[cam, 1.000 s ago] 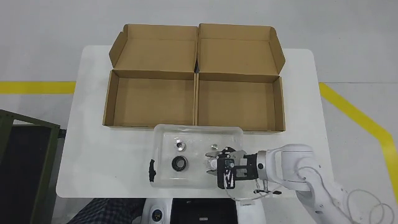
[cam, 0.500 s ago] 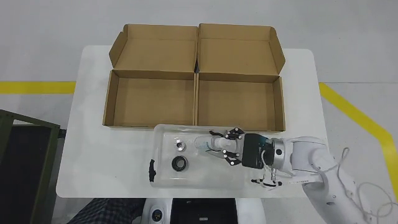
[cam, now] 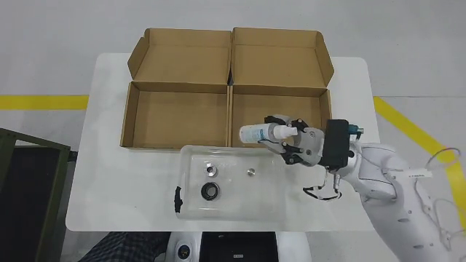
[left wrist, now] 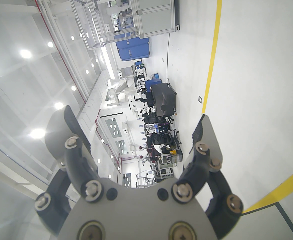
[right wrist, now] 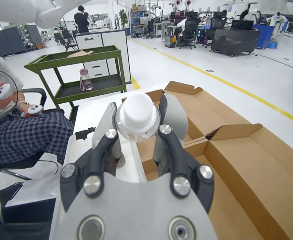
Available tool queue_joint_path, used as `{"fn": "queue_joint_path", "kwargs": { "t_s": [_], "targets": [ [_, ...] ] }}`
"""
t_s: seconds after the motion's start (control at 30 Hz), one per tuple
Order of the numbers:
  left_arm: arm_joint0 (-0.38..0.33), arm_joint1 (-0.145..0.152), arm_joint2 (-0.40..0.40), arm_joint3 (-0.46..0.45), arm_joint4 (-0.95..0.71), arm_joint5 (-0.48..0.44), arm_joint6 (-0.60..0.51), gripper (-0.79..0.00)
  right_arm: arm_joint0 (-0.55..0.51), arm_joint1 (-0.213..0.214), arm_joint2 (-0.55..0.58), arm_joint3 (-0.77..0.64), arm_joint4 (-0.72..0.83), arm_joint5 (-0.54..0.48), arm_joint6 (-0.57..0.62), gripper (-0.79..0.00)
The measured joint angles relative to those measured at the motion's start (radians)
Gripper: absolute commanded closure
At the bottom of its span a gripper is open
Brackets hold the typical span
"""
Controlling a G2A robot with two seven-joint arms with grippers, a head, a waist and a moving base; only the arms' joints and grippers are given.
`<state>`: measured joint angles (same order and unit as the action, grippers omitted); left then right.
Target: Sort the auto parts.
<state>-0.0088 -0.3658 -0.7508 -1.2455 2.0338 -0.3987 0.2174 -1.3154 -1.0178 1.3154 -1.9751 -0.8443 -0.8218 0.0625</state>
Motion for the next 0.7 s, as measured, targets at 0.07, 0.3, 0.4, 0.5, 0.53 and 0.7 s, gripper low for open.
{"fn": "queue_joint_path", "kwargs": {
  "t_s": [0.07, 0.3, 0.4, 0.5, 0.53, 0.7],
  "targets": [
    [0.000, 0.000, 0.000, 0.000, 0.000, 0.000, 0.000, -0.785, -0.001, -0.001, 0.014, 0.009, 0.017, 0.018, -0.013, 0.000],
    [0.000, 0.000, 0.000, 0.000, 0.000, 0.000, 0.000, -0.785, -0.027, -0.001, 0.065, 0.035, 0.081, 0.060, -0.057, 0.000],
    [0.000, 0.000, 0.000, 0.000, 0.000, 0.000, 0.000, -0.785, -0.036, -0.001, 0.078, 0.038, 0.094, 0.055, -0.061, 0.000],
    [0.000, 0.000, 0.000, 0.000, 0.000, 0.000, 0.000, -0.785, -0.039, -0.001, 0.084, 0.039, 0.099, 0.051, -0.060, 0.000],
    [0.000, 0.000, 0.000, 0.000, 0.000, 0.000, 0.000, -0.785, -0.039, -0.001, 0.084, 0.039, 0.100, 0.050, -0.060, 0.000],
    [0.000, 0.000, 0.000, 0.000, 0.000, 0.000, 0.000, -0.785, -0.038, -0.003, 0.078, 0.040, 0.098, 0.043, -0.051, 0.000]
  ]
}}
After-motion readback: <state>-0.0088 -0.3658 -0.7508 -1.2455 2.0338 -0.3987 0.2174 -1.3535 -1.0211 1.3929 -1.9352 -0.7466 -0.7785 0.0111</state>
